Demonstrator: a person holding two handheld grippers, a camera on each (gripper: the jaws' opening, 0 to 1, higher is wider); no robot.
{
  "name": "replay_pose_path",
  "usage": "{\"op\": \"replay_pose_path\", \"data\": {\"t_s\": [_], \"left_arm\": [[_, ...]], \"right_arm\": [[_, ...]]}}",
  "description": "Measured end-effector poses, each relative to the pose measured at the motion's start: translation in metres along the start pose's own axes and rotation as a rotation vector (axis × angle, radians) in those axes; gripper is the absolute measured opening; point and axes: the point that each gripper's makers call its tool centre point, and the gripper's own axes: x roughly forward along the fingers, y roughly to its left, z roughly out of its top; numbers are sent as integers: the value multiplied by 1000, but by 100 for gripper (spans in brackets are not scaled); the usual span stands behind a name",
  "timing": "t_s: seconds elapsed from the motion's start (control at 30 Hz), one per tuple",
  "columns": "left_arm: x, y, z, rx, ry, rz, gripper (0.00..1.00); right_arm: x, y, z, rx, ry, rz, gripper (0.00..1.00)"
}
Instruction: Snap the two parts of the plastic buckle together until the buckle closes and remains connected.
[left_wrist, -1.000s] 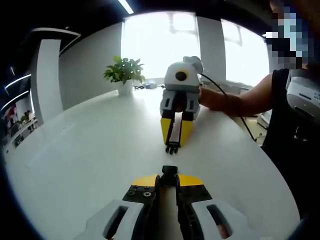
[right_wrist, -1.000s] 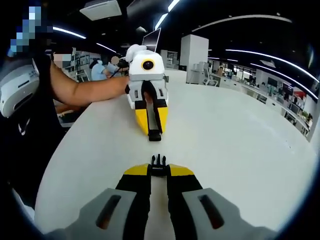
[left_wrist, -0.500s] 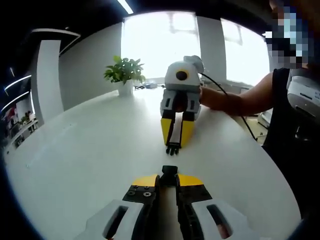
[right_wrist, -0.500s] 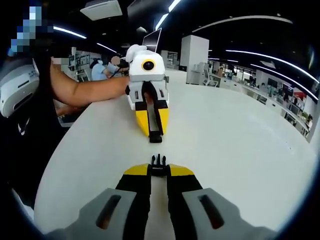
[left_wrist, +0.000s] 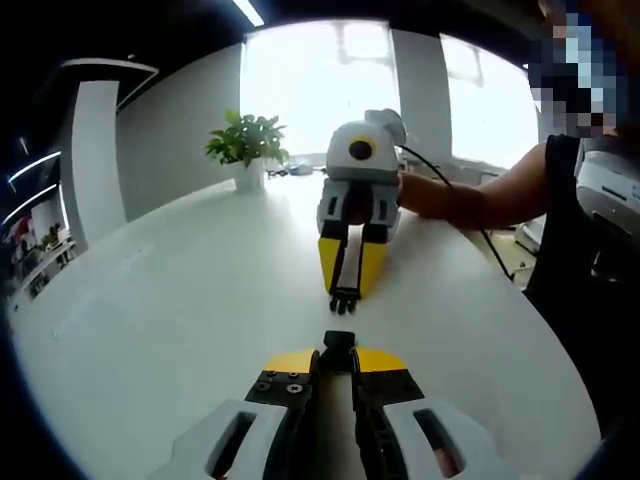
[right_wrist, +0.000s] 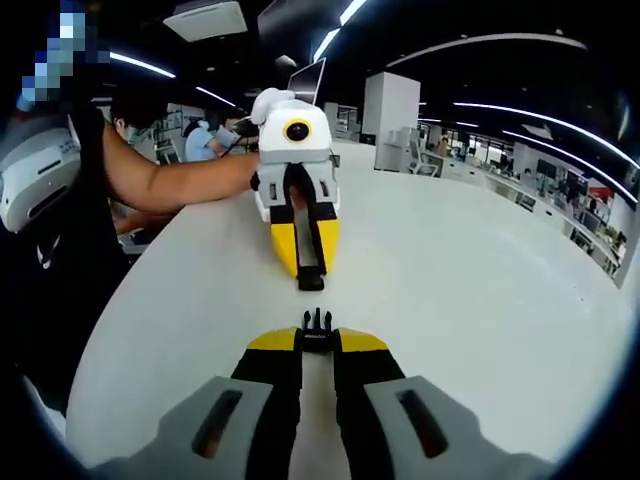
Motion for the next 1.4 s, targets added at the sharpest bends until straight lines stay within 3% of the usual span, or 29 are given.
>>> {"op": "replay_pose_path", "data": {"t_s": [1.4], "left_arm": [[10, -5, 5, -9, -5, -17, 10]], "right_arm": [[4, 3, 2, -7, -13, 25, 11]]}}
